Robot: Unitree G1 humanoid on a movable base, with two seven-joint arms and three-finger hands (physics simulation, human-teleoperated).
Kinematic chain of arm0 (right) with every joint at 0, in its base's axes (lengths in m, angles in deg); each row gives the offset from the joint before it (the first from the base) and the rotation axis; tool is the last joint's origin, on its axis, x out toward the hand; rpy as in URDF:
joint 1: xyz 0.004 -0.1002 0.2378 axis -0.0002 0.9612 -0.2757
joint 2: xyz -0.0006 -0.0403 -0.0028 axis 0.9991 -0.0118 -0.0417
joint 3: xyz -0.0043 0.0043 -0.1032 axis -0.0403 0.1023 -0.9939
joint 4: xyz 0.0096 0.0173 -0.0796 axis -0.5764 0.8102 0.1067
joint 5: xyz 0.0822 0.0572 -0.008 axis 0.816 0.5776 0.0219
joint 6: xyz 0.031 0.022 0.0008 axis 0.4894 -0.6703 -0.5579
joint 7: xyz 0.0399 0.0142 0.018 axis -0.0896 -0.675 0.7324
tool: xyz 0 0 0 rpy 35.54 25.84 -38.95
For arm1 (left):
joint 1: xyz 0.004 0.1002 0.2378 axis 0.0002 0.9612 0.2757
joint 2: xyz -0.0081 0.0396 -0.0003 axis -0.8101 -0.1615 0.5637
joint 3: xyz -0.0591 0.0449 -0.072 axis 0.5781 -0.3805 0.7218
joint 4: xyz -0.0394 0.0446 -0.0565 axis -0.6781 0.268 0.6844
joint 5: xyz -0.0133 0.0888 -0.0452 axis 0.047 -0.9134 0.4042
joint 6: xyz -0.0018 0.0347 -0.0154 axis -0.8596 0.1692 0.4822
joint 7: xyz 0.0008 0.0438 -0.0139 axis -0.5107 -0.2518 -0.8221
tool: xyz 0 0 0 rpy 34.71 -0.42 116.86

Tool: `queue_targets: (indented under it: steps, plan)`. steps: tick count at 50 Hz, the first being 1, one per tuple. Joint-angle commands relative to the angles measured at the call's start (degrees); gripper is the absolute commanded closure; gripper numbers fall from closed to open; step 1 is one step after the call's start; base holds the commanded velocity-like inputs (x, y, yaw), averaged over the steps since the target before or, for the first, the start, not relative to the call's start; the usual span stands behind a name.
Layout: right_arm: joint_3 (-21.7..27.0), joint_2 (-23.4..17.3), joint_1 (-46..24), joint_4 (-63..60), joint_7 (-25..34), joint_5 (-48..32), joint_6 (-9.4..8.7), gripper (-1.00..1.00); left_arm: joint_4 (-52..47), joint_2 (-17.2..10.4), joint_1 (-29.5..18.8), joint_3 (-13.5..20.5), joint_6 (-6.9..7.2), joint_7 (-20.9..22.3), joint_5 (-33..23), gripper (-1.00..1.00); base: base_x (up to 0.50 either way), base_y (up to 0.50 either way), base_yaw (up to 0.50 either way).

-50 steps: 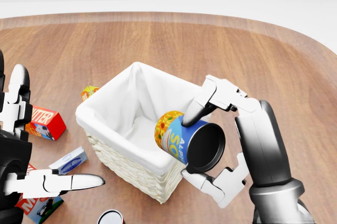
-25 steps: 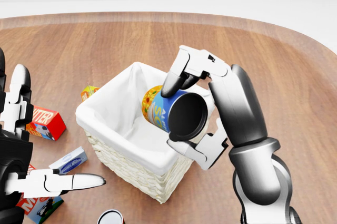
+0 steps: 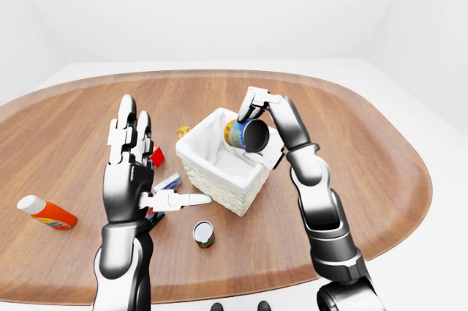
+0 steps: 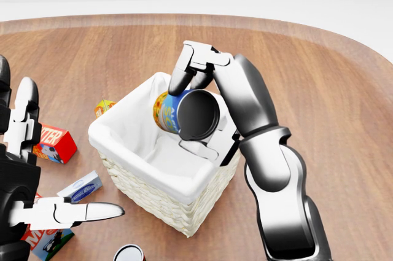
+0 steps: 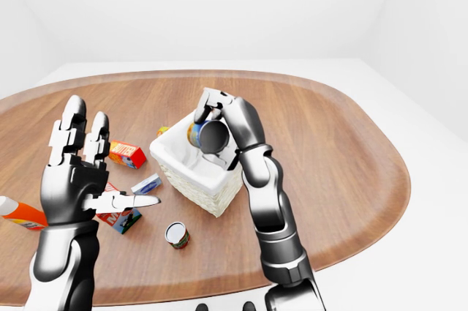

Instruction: Pick up the alphabet soup, and put it in the basket.

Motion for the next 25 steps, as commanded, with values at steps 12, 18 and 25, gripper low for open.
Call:
queue_targets:
  steps: [12,18,25]
  plan:
    - [-0.55,0.51,-5.93,8.98,2.38,-2.90,0.00,1.00,-0.40,0.06,0.22,-0.34,0.00,-0.04,-0.22,-1.00,0.00,0.00,0.00]
    - [-0.73,0.81,-6.23,9.59,3.57,-4.32,0.00,1.00,-0.49,0.09,0.27,-0.32,0.00,-0.02,-0.14,-1.00,0.00,0.00,0.00]
    - [-0.43,0.67,-8.28,12.38,5.08,-5.66,0.00,1.00,0.02,0.06,0.09,-0.32,0.00,-0.01,-0.18,-1.00,0.00,0.00,0.00]
